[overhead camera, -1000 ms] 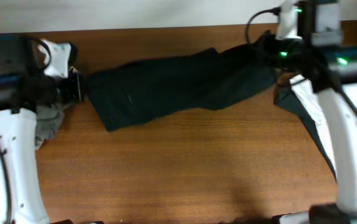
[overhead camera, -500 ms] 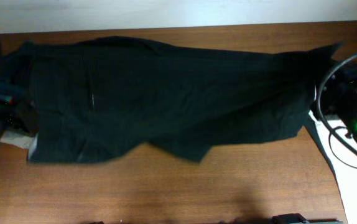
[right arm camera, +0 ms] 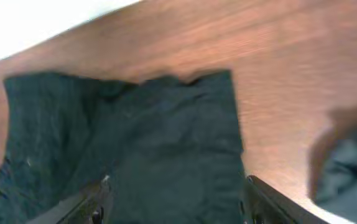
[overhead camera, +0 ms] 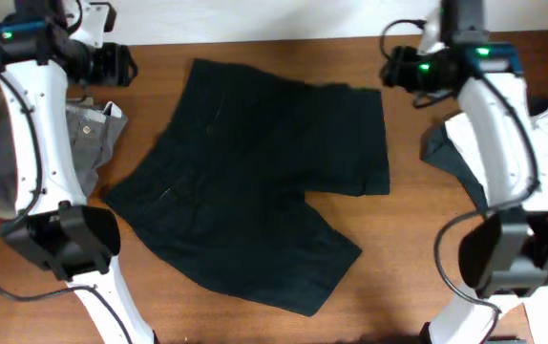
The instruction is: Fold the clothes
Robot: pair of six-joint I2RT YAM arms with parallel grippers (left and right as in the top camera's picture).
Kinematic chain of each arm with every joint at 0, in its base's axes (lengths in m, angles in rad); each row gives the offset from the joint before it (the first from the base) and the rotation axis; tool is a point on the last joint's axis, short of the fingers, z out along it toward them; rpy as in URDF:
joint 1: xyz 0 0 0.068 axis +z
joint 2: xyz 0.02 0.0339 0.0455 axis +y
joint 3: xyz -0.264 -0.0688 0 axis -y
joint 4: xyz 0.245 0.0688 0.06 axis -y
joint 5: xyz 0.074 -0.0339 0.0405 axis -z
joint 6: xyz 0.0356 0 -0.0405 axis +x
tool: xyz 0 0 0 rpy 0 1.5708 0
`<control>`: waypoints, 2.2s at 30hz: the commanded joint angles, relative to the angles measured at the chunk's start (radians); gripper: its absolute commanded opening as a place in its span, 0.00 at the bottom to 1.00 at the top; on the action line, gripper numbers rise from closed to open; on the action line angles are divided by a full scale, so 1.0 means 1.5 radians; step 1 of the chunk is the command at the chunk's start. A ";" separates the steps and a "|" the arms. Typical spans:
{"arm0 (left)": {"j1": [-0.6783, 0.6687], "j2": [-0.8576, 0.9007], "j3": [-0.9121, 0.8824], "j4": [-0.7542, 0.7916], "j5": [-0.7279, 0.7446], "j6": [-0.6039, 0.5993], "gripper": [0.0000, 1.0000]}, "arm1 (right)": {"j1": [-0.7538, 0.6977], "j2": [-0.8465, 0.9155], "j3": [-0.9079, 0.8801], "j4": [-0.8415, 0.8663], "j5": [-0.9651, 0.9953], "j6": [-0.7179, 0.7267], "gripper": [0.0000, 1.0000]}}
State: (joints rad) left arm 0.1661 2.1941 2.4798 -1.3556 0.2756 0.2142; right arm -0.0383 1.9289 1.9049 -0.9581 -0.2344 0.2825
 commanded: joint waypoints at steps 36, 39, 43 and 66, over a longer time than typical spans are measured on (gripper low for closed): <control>-0.019 -0.158 -0.316 -0.143 -0.019 0.008 0.74 | -0.112 -0.023 -0.027 -0.145 -0.093 -0.152 0.42; -0.056 -0.157 -0.460 -0.013 0.029 0.011 0.74 | -0.091 -0.108 -0.027 -0.268 -0.085 -0.129 0.45; -0.124 -0.157 -0.616 0.163 0.031 0.023 0.76 | -0.088 -0.121 -0.078 -0.401 -0.023 -0.097 0.49; -0.155 -0.150 -0.772 0.323 -0.007 0.028 0.70 | -0.136 -0.140 -0.303 -0.049 0.062 0.007 0.04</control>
State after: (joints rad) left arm -0.0681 1.9728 1.3266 -0.8707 0.2779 0.2436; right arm -0.2359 1.7412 1.3010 -1.0107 -0.3058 0.3202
